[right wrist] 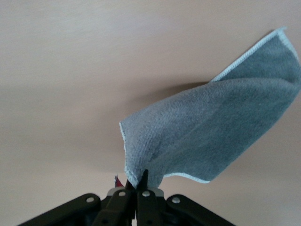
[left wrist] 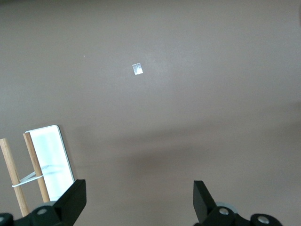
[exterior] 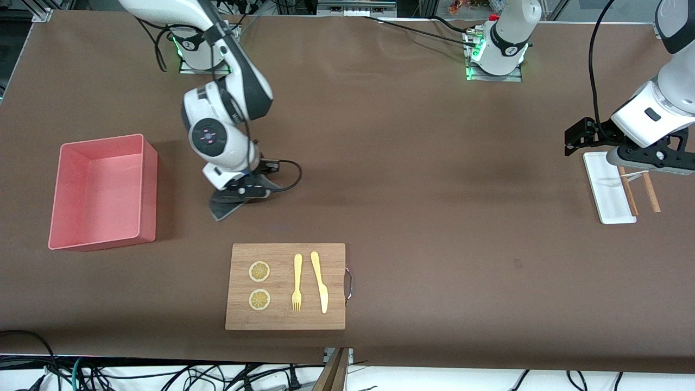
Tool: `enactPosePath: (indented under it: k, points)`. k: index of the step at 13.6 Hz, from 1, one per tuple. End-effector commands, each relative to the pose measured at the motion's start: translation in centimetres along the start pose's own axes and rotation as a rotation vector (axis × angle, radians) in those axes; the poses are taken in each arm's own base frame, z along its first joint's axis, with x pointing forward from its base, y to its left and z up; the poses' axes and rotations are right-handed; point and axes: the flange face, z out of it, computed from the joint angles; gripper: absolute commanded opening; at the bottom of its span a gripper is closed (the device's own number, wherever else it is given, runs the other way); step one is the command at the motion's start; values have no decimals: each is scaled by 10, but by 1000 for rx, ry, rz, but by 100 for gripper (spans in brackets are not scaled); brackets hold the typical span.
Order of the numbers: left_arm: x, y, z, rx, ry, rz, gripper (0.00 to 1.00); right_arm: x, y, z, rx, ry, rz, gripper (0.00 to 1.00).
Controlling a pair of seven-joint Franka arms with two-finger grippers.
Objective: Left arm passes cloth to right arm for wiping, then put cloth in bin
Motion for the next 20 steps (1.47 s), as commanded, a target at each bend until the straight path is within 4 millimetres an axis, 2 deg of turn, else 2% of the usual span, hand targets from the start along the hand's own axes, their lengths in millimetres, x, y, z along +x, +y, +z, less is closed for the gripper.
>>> enactPosePath:
  k: [1, 4, 5, 6, 8, 9, 11, 14, 16, 17, 20]
  points:
    - [-2, -3, -9, 8, 20, 23, 100, -3, -61, -2, 27, 18, 56, 0]
    - [-3, 0, -11, 43, 16, 23, 100, -19, -116, -9, 53, 47, 102, 0]
    - [-3, 0, -11, 42, 11, 25, 100, -20, -125, -14, 72, 49, 132, 0]
    - [-4, -1, -12, 41, 11, 20, 100, -22, -132, -22, 87, 48, 145, 0]
    - [-4, -2, -12, 41, 12, 18, 100, -18, -121, -27, 65, 21, 153, 0]
    - [-4, -1, -12, 41, 12, 20, 100, -11, -106, -24, 39, -3, 174, 0]
    - [-4, -1, -12, 41, 12, 20, 100, 17, -61, -21, 2, -50, 222, 0]
    - [-4, -1, -12, 41, 12, 20, 100, 57, 29, -3, -7, -120, 173, 0]
    - [-4, -1, -12, 41, 12, 23, 100, 73, 76, 4, 5, -141, 163, 0]
    - [-4, -1, -12, 41, 12, 21, 100, 80, 94, 3, 7, -142, 161, 0]
    - [-4, -1, -13, 41, 12, 20, 100, 108, 185, 0, 22, -134, 73, 0]
